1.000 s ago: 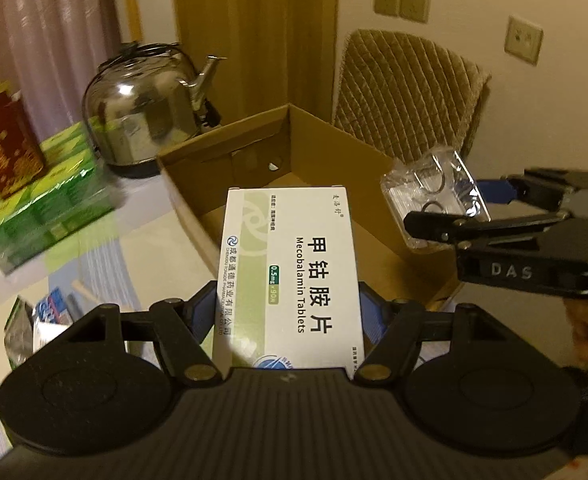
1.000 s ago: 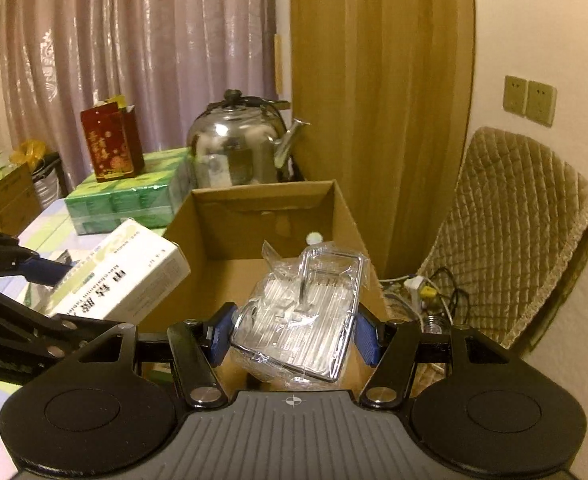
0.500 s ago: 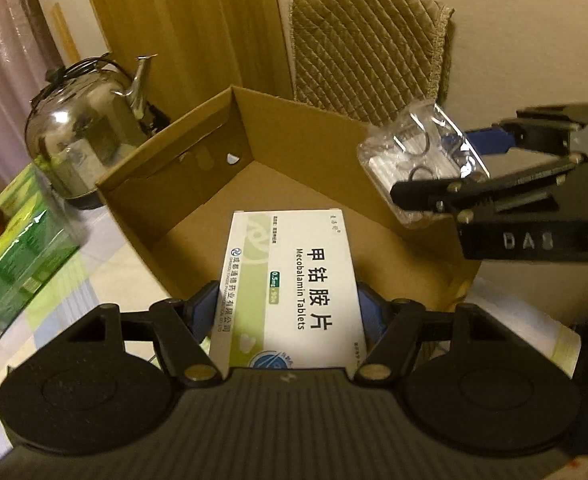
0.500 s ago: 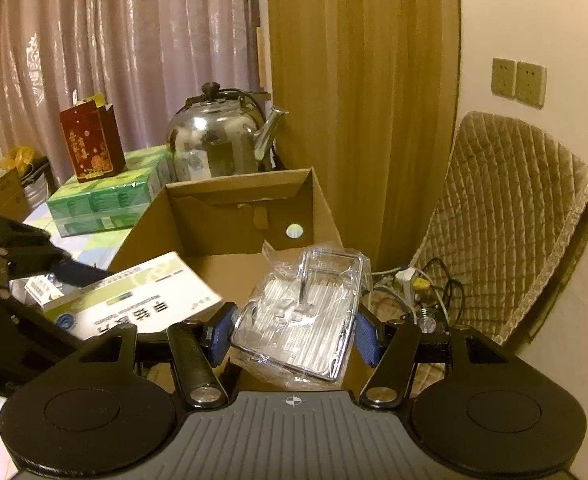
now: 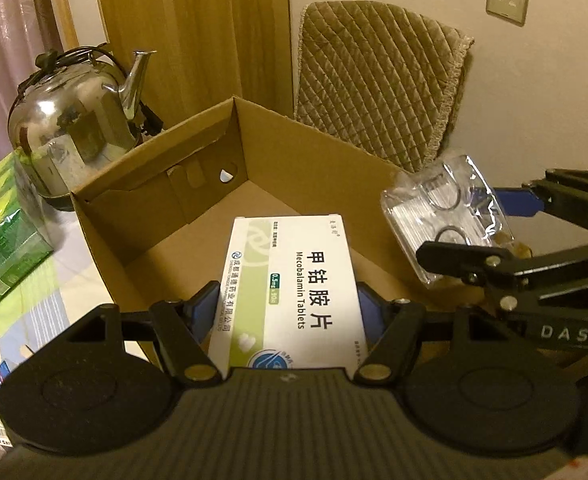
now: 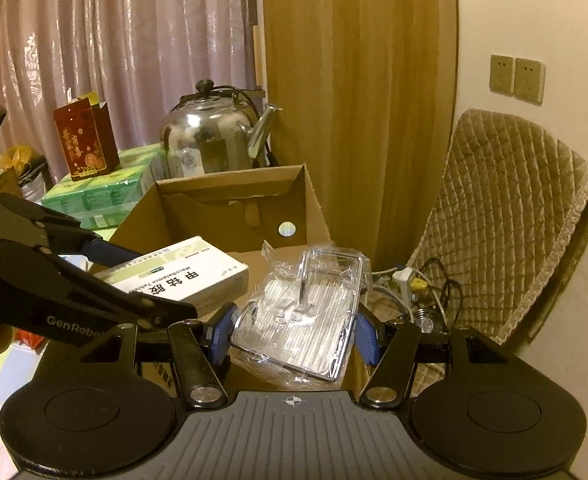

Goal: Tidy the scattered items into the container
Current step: 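Open the left tool to drop the white box while the right tool releases the rack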

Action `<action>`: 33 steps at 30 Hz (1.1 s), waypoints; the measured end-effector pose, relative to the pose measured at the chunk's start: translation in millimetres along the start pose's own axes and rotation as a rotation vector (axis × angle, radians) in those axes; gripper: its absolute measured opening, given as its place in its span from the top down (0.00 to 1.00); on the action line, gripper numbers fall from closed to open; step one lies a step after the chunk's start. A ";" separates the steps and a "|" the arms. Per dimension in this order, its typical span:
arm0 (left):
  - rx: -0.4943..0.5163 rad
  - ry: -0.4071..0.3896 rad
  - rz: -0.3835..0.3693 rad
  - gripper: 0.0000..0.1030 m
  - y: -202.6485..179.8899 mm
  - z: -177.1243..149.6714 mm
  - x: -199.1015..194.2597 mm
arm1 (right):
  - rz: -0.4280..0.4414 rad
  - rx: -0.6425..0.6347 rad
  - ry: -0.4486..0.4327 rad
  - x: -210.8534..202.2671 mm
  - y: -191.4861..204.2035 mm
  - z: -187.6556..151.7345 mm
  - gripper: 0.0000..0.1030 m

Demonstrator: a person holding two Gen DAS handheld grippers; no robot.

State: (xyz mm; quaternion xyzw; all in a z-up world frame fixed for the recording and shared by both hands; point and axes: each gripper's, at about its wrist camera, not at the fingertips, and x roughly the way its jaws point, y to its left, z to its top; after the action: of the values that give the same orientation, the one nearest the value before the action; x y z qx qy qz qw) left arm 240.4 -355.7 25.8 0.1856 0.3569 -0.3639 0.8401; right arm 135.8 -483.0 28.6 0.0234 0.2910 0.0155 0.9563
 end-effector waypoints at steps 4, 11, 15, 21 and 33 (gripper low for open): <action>-0.035 -0.018 -0.001 0.35 4.9 0.2 -3.4 | 0.008 -0.002 0.003 2.5 2.1 -0.2 0.44; -0.046 -0.061 0.020 0.35 11.6 1.7 -23.0 | 0.013 0.002 0.011 5.2 6.0 -1.7 0.44; -0.070 -0.083 0.034 0.34 19.9 -1.4 -37.4 | 0.017 0.000 0.013 5.5 7.6 -0.4 0.44; -0.111 -0.097 0.063 0.30 35.0 -12.2 -55.8 | 0.038 0.004 0.019 8.6 13.5 0.7 0.44; -0.174 -0.084 0.088 0.29 52.8 -39.2 -70.8 | 0.051 0.013 0.022 17.3 22.1 2.9 0.37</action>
State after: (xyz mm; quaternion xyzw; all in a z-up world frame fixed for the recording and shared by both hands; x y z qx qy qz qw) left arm 227.4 -264.2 54.1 0.1119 0.3433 -0.3019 0.8823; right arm 151.5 -460.2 22.6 0.0366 0.3007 0.0381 0.9522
